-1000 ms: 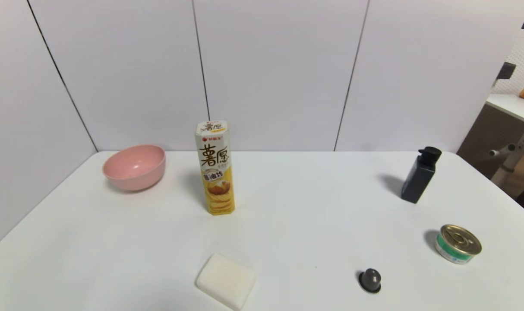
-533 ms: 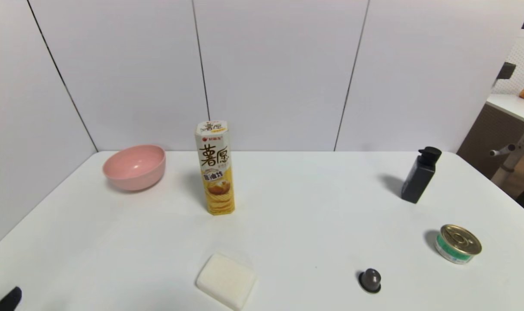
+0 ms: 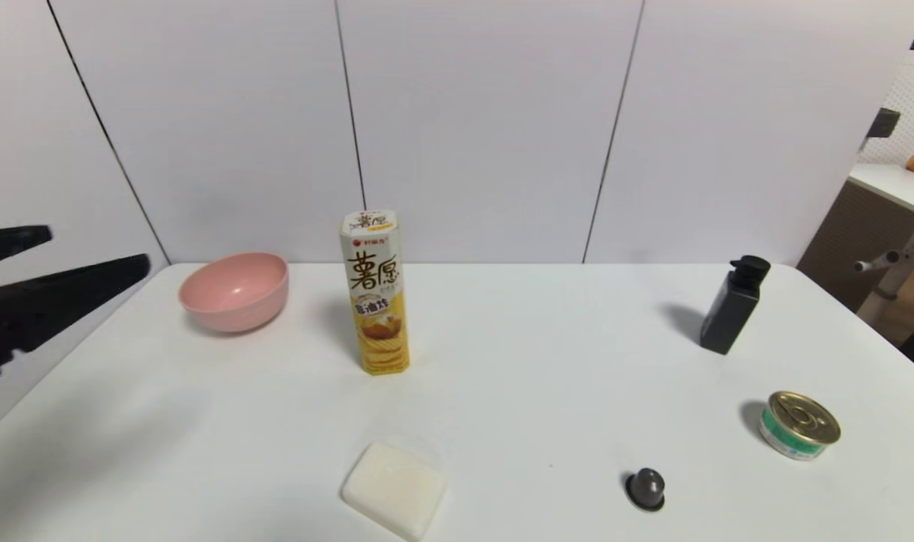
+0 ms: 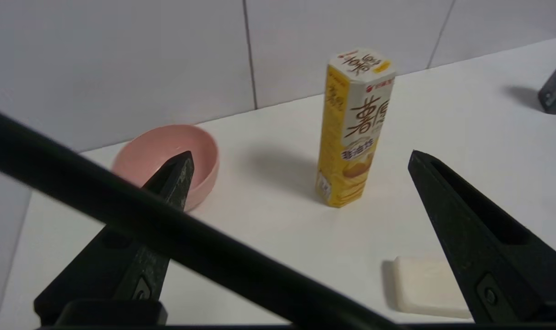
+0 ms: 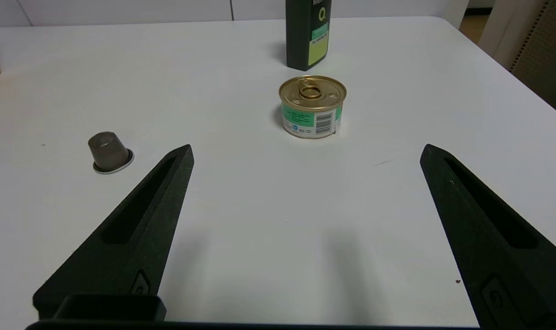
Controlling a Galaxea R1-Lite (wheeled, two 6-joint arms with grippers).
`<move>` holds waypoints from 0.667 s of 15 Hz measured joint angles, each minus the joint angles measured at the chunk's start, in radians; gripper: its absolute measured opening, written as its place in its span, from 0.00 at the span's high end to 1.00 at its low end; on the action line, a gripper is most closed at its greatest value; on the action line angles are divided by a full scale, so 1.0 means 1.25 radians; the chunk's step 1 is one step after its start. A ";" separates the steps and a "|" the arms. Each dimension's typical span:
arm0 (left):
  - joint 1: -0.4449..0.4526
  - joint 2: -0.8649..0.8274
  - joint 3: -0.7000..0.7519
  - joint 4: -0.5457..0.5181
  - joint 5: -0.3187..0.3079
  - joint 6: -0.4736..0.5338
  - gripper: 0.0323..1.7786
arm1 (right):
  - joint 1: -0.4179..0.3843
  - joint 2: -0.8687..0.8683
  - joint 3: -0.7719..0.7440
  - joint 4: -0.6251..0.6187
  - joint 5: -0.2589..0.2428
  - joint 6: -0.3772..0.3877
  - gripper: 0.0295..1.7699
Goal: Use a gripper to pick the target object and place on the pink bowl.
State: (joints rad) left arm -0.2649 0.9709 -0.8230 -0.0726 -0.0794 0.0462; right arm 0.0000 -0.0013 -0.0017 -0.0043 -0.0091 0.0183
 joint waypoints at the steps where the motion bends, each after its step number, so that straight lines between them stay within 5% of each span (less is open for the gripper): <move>1: -0.027 0.052 -0.015 -0.036 0.000 -0.001 0.05 | 0.000 0.000 0.000 0.000 0.000 0.000 0.03; 10: -0.219 0.477 -0.011 -0.430 -0.001 -0.026 0.05 | 0.000 0.000 0.000 0.000 0.000 0.000 0.03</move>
State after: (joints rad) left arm -0.5383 1.5668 -0.8370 -0.6100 -0.0809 0.0143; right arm 0.0000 -0.0013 -0.0017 -0.0038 -0.0091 0.0181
